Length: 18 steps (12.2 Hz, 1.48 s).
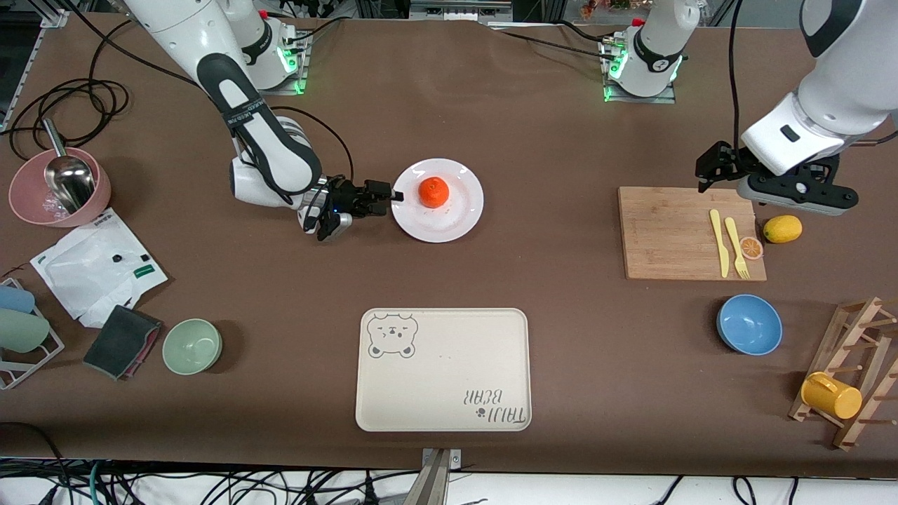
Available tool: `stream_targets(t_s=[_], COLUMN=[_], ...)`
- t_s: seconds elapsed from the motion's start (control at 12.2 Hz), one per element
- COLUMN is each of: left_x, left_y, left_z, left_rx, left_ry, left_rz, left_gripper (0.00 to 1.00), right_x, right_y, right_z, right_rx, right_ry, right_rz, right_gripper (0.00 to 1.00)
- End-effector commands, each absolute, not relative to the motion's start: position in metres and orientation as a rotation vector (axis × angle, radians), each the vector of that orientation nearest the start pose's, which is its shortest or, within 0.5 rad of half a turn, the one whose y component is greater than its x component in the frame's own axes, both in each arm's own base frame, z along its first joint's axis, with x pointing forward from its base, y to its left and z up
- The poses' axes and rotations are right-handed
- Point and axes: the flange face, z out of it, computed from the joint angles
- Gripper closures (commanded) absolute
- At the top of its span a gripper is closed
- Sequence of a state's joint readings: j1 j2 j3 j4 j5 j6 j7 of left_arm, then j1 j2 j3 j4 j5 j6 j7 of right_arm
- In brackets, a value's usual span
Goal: Place orange and plate with both arms
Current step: 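Withdraw the left gripper while the right gripper approaches the plate rim, then grip the plate rim with the right gripper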
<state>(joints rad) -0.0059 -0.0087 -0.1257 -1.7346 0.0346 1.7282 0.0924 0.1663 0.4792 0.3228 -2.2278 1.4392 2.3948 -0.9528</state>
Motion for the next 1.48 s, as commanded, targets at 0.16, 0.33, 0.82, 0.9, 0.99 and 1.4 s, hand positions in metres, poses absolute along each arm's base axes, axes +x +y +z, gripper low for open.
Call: stream_targets(t_s=[0.16,0.33,0.82,0.9,0.99,1.4], left_x=[0.555,0.553,0.553,0.553,0.553,0.553], left_y=[-0.061,-0.059,-0.048,-0.049,-0.049,-0.041], left_z=[0.565,0.564,0.565,0.565,0.565,0.564], left_rx=[-3.138,-3.169,-3.169,-3.17,-3.17,-3.17], left_ry=[0.264,0.124,0.088,0.093,0.085,0.073], left_rz=[0.008,0.044,0.054,0.054,0.054,0.063], left_gripper=[0.0,0.0,0.0,0.0,0.0,0.0], right_x=[0.439,0.437,0.429,0.429,0.429,0.428], right_y=[0.263,0.262,0.257,0.257,0.257,0.258], right_z=[0.147,0.145,0.128,0.128,0.128,0.128], right_rx=[-2.215,-2.216,-2.21,-2.21,-2.21,-2.21], right_ry=[-0.163,-0.172,-0.18,-0.179,-0.177,-0.18], right_rz=[0.073,0.072,0.031,0.027,0.028,0.03], right_gripper=[0.37,0.43,0.51,0.53,0.58,0.77])
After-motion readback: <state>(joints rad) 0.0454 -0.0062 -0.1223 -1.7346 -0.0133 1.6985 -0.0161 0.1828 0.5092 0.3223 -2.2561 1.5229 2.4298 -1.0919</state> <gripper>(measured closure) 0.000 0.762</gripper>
